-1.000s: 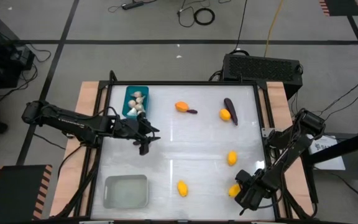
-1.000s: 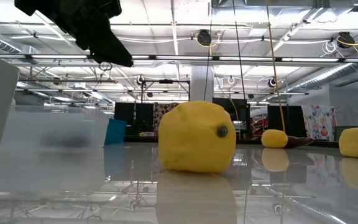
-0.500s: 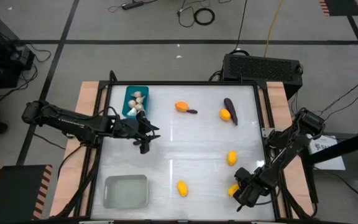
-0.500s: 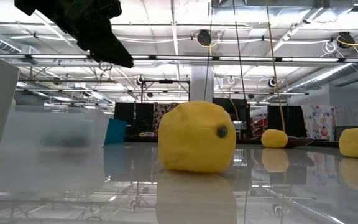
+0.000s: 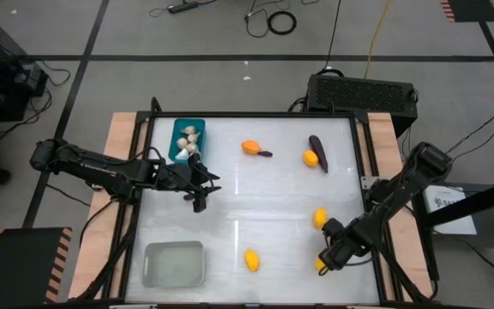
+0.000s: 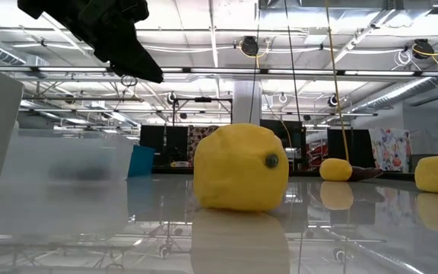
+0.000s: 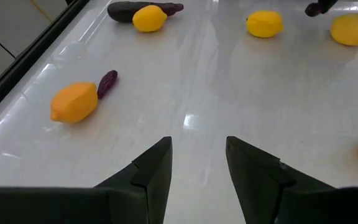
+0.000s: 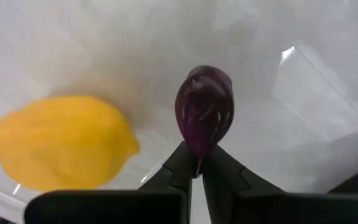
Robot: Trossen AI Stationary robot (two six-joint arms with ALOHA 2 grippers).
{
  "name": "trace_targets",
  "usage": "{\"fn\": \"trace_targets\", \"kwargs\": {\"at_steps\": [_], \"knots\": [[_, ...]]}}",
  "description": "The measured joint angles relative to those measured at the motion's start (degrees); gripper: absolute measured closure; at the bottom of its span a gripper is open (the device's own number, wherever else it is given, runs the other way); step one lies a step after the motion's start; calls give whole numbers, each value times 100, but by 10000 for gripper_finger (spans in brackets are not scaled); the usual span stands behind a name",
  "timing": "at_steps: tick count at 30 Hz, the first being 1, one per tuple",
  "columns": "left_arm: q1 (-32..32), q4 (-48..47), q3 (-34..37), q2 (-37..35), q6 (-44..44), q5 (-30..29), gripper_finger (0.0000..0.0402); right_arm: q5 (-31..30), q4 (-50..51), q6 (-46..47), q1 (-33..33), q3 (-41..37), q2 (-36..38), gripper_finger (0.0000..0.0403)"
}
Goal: Sort produce into baskets
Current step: Put the eggplant into the transparent bin
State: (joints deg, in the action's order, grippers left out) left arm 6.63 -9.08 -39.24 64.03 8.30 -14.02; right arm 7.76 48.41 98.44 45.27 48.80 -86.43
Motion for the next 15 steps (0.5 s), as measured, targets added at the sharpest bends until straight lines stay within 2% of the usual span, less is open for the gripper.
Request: {"fn": "trace_targets", "kwargs": {"at_steps": [5, 10, 15], "knots": [[0, 0, -1, 0, 0, 0, 242, -252, 26, -626, -477, 23, 157, 389], [0, 0, -2, 0, -20, -80, 242, -506, -146, -1576, -1058, 370, 159, 390], [0, -2, -2, 0, -55, -292, 242, -1477, -1191, -3085, -1638, 764, 159, 390]]}}
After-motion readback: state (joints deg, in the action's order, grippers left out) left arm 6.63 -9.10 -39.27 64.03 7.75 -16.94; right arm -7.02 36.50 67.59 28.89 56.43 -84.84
